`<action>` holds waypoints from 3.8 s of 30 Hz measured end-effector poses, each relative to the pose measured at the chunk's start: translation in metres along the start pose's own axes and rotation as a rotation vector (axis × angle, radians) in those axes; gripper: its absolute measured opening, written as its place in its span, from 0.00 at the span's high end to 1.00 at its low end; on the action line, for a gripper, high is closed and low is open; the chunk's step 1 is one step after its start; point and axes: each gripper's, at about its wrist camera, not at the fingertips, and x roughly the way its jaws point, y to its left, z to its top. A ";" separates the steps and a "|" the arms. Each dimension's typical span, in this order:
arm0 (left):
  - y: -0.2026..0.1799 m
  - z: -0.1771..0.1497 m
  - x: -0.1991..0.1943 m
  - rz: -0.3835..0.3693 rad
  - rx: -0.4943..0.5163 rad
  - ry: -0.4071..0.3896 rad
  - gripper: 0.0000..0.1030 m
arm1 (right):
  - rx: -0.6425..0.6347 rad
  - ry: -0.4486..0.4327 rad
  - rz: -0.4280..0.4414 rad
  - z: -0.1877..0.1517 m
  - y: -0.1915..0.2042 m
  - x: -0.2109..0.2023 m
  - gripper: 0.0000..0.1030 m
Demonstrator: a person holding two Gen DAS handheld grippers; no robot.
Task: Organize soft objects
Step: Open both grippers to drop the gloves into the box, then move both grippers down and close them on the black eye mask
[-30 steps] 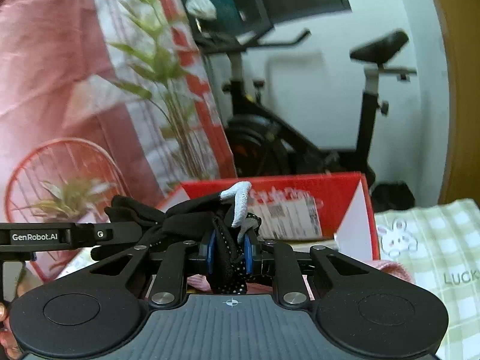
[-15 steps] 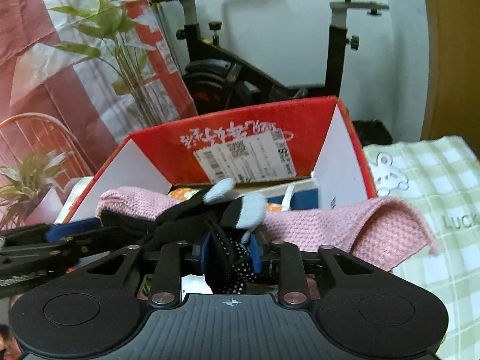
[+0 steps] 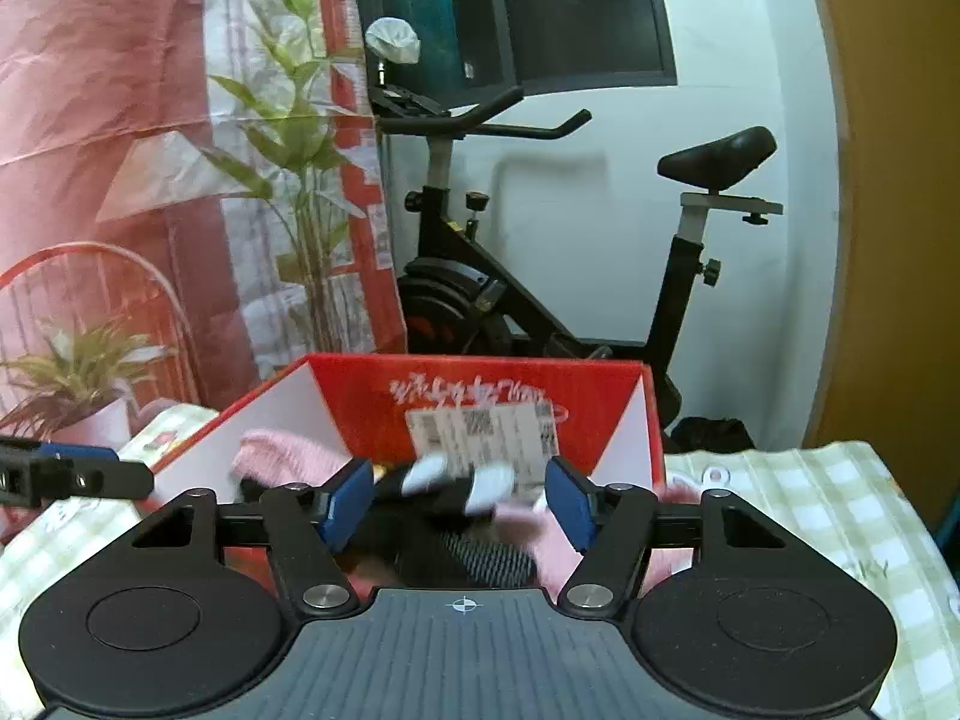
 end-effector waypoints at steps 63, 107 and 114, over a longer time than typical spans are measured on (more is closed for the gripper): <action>-0.016 -0.120 -0.007 -0.088 -0.177 0.129 0.87 | 0.100 0.136 0.033 -0.141 0.028 -0.040 0.54; 0.003 -0.141 -0.001 0.028 -0.180 0.152 0.82 | 0.093 0.069 0.032 -0.142 0.027 -0.055 0.70; 0.003 -0.141 0.000 0.026 -0.178 0.151 0.82 | 0.056 0.076 0.061 -0.142 0.033 -0.056 0.76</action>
